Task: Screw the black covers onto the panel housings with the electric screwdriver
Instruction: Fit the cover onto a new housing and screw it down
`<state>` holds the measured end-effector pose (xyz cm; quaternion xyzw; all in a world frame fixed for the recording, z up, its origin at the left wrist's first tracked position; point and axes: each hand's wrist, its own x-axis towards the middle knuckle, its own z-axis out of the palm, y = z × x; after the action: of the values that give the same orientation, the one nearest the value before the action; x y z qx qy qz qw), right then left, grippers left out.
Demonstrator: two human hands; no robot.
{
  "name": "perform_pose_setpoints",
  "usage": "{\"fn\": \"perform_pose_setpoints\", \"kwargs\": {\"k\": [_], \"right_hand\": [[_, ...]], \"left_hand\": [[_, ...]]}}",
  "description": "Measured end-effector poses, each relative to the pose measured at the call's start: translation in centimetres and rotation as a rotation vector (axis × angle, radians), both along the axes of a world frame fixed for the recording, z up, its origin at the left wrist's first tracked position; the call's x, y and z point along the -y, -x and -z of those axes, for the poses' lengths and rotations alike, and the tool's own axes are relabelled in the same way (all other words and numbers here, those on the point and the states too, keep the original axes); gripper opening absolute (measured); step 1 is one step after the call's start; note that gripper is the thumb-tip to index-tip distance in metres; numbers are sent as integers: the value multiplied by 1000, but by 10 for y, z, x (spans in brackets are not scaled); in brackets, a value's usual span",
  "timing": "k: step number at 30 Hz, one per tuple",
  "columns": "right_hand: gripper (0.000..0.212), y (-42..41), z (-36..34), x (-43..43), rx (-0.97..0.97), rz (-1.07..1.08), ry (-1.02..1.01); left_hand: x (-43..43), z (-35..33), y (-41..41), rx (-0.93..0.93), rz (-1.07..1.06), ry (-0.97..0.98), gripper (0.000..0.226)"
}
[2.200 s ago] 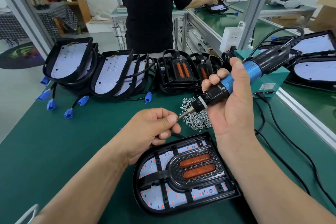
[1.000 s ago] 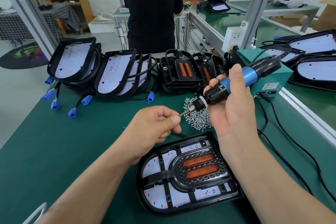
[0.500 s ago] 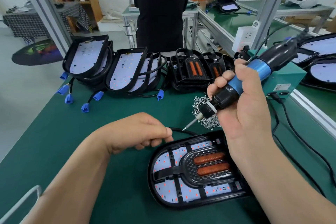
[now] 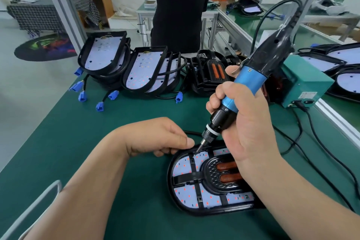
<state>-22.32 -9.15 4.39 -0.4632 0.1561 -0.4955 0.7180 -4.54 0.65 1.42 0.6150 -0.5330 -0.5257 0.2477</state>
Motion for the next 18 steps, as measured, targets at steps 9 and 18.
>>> {"fn": "perform_pose_setpoints", "kwargs": {"k": [9, 18], "right_hand": [[34, 1, 1, -2, -28, -5, 31], [33, 2, 0, -6, -33, -43, 75]], "left_hand": [[0, 0, 1, -23, 0, -4, 41], [-1, -1, 1, -25, 4, 3, 34]]}}
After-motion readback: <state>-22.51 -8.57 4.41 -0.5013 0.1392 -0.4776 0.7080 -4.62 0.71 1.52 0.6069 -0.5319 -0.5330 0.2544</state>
